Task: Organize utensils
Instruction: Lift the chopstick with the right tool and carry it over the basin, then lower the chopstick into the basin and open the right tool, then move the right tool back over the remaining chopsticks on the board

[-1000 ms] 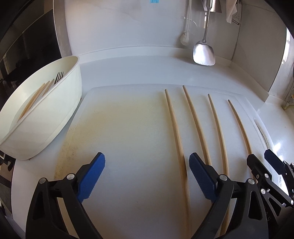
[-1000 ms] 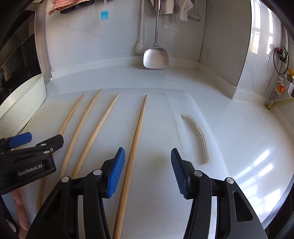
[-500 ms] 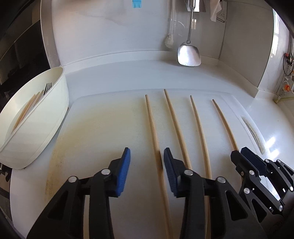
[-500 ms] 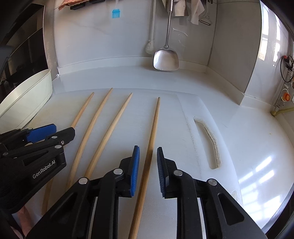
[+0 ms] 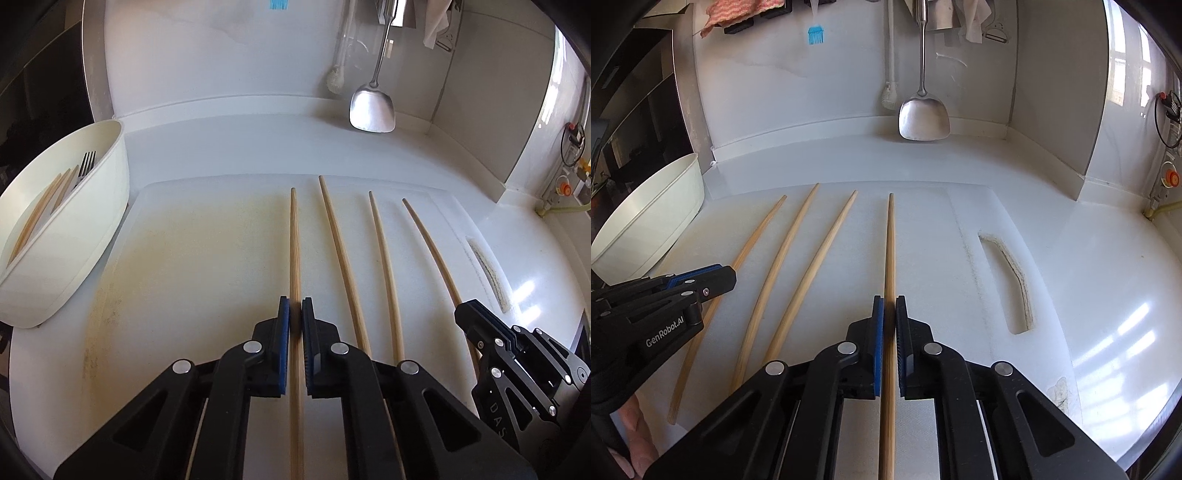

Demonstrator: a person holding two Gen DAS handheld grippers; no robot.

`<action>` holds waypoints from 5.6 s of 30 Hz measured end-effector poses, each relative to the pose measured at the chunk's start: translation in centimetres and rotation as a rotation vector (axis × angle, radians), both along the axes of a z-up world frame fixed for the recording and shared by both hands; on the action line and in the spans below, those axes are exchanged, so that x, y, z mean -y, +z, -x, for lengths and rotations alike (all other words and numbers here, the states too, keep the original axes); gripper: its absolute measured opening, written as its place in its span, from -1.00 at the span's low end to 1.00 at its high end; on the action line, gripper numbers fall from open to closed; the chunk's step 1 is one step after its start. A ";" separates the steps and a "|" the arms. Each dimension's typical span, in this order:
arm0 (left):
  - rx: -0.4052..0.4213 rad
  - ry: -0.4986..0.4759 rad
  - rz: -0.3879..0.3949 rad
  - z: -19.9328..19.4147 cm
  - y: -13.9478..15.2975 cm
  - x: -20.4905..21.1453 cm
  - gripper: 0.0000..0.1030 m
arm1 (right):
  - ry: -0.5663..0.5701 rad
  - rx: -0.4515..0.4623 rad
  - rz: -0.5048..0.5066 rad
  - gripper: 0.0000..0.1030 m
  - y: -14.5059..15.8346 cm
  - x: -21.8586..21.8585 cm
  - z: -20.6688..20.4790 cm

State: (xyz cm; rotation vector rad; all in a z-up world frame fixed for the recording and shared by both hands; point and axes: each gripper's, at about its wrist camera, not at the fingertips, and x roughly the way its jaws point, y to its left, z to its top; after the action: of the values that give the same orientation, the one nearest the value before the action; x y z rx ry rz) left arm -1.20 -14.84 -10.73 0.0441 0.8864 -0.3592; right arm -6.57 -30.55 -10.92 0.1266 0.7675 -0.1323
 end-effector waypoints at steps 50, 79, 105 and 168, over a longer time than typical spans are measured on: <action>-0.157 0.220 0.033 -17.6 5.1 -31.4 -0.86 | 0.375 -0.166 -0.170 -0.88 8.4 -30.9 -21.2; -0.270 0.241 -0.004 -19.2 2.2 -31.1 -0.84 | 0.407 -0.376 -0.209 -0.87 4.4 -30.8 -23.1; -0.185 0.378 -0.059 -14.8 7.5 -33.6 0.45 | 0.460 -0.223 -0.184 -0.05 9.2 -27.2 -19.2; -0.067 0.129 -0.001 0.6 10.5 -9.6 0.83 | -0.016 -0.050 -0.177 0.19 6.9 1.5 6.1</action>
State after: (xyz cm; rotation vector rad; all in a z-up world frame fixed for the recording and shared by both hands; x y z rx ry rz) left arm -1.80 -5.25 -0.26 -0.0239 0.9505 -0.2405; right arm -12.68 -32.09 -4.05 0.2985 0.8277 -0.0823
